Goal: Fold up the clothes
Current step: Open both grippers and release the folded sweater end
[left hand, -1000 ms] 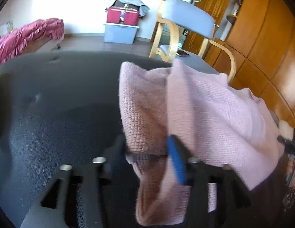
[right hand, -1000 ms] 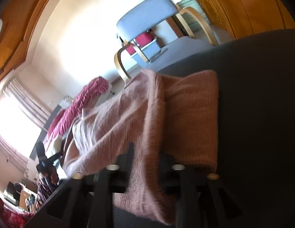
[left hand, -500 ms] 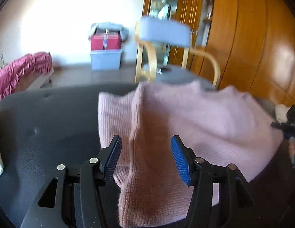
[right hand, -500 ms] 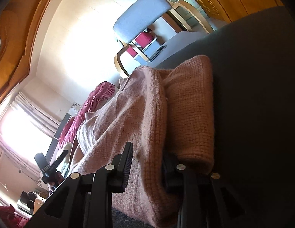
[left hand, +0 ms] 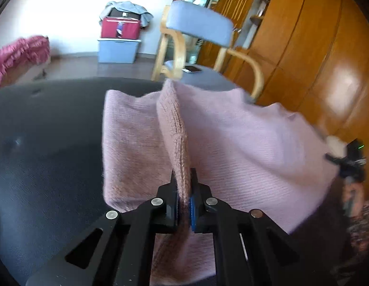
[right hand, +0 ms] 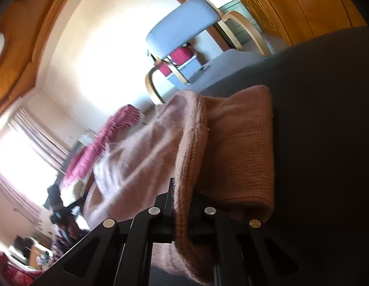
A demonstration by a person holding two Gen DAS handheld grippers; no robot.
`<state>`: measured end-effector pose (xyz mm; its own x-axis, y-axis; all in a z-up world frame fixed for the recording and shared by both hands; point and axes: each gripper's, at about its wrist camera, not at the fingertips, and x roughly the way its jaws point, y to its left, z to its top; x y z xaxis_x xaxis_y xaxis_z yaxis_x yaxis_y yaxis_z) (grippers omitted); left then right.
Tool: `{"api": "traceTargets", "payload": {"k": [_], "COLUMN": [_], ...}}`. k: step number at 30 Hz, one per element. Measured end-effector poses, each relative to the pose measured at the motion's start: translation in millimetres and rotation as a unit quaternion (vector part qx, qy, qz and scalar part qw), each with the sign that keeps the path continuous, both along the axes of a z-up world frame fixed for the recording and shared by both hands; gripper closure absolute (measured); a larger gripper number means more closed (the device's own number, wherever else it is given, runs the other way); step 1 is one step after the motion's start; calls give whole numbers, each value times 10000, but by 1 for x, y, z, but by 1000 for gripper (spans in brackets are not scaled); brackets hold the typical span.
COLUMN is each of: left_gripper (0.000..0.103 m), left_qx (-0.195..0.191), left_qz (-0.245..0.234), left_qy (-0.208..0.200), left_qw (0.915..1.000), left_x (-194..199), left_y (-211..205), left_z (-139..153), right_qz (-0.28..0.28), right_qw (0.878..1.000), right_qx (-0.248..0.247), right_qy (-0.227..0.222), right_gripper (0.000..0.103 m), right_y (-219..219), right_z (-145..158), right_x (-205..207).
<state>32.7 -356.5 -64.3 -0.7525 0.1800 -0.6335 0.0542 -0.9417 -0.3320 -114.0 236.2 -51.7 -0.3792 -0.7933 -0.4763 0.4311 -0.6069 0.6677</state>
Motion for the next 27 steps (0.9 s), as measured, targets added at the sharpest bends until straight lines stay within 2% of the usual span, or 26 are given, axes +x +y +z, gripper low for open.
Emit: {"api": "traceTargets", "payload": {"k": [5, 8, 12, 15, 18, 20, 22, 23, 25, 26, 27], "left_gripper": [97, 97, 97, 97, 92, 88, 85, 85, 85, 85, 84], "left_qx": [391, 609, 470, 176, -85, -242, -560, -770, -1137, -1178, -1160], "left_qz": [-280, -227, 30, 178, 267, 484, 978, 1316, 1986, 2265, 2403], "left_qy": [303, 333, -51, -443, -615, -583, -443, -289, 12, 139, 237], "left_qw": [9984, 9973, 9989, 9987, 9977, 9968, 9926, 9879, 9735, 9668, 9635], "left_x": [30, 42, 38, 32, 33, 39, 44, 47, 52, 51, 48], "left_y": [-1, -8, -11, -6, -4, -5, -6, -5, -3, -1, 2], "left_z": [13, 15, -1, -11, -11, -6, 6, 15, 34, 44, 52], "right_qz": [271, 395, 480, 430, 326, 391, 376, 285, -222, -464, -655], "right_qw": [9990, 9976, 9976, 9983, 9980, 9979, 9953, 9940, 9887, 9838, 9779], "right_qx": [-358, -566, -501, -283, 57, 370, 888, 1051, 1412, 1599, 1779], "right_qy": [13, 99, 3, -258, -530, -370, -64, 68, 449, 665, 887], "right_gripper": [98, 98, 98, 98, 98, 94, 91, 87, 81, 80, 80], "right_y": [9, 16, 21, 25, 27, 21, 13, 12, 11, 8, 3], "right_z": [6, 16, 17, 1, -15, -9, 2, 7, 22, 31, 40], "right_x": [10, 19, 28, 30, 32, 37, 43, 46, 53, 55, 58]}}
